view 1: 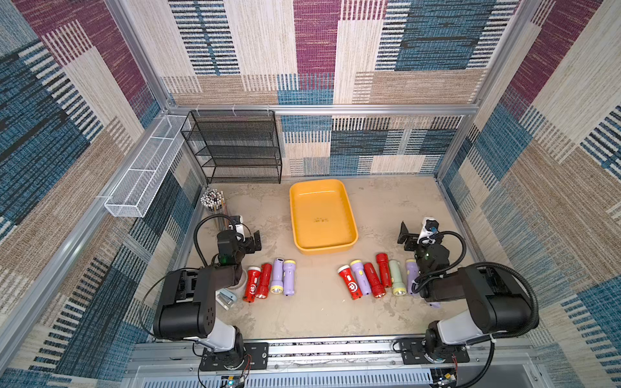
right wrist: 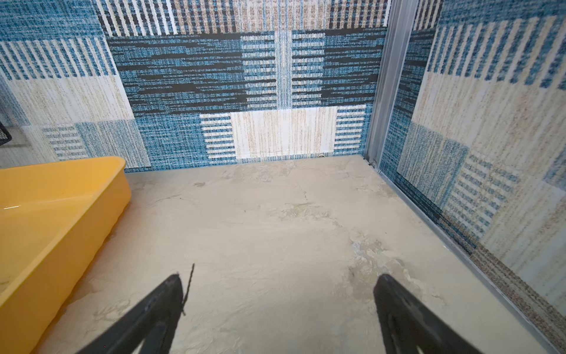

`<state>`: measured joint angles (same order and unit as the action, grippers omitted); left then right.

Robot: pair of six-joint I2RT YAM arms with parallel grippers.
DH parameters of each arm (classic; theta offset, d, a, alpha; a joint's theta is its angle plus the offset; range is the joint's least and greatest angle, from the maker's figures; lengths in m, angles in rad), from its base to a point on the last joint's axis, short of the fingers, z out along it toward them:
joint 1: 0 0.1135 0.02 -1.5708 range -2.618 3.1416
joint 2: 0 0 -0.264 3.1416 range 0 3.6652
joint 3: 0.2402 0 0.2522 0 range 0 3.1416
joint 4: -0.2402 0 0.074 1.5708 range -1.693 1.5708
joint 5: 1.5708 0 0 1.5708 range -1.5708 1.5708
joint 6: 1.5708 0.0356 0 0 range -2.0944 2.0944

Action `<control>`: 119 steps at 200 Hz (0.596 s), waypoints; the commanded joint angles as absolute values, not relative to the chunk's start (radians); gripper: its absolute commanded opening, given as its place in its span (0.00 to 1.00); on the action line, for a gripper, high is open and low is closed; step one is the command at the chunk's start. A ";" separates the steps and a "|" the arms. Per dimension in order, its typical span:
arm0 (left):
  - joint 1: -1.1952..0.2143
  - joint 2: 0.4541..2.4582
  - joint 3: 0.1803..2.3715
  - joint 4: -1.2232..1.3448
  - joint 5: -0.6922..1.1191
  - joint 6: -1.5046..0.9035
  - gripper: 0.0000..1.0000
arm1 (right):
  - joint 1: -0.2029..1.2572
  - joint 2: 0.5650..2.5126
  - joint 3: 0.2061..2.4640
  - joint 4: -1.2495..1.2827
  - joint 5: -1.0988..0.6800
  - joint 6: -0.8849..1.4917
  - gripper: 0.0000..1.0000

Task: Put the flashlights into the storage boxes
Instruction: Adjust the flashlight at the center of the board.

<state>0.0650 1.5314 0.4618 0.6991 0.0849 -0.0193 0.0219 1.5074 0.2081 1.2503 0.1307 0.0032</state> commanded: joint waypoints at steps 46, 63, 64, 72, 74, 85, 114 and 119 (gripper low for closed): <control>0.066 1.420 0.481 0.624 0.213 0.043 0.90 | 0.023 1.505 0.211 1.263 0.160 0.009 1.00; 0.065 1.366 0.518 0.498 0.237 0.058 0.90 | 0.022 1.504 0.211 1.262 0.160 0.010 1.00; 0.065 1.364 0.521 0.492 0.238 0.058 0.90 | 0.022 1.504 0.211 1.263 0.160 0.009 1.00; 0.061 1.347 0.543 0.449 0.245 0.060 0.90 | 0.025 1.502 0.208 1.269 0.163 0.003 1.00; 0.061 1.342 0.549 0.437 0.247 0.057 0.90 | 0.029 1.503 0.207 1.271 0.166 0.001 1.00; 0.061 1.325 0.578 0.391 0.269 0.037 0.91 | 0.038 1.503 0.204 1.278 0.178 -0.004 1.00; 0.058 1.321 0.628 0.362 0.415 -0.004 0.89 | 0.038 1.503 0.206 1.272 0.176 -0.005 1.00; 0.056 1.320 0.633 0.365 0.424 -0.015 0.90 | 0.038 1.504 0.213 1.263 0.175 -0.004 1.00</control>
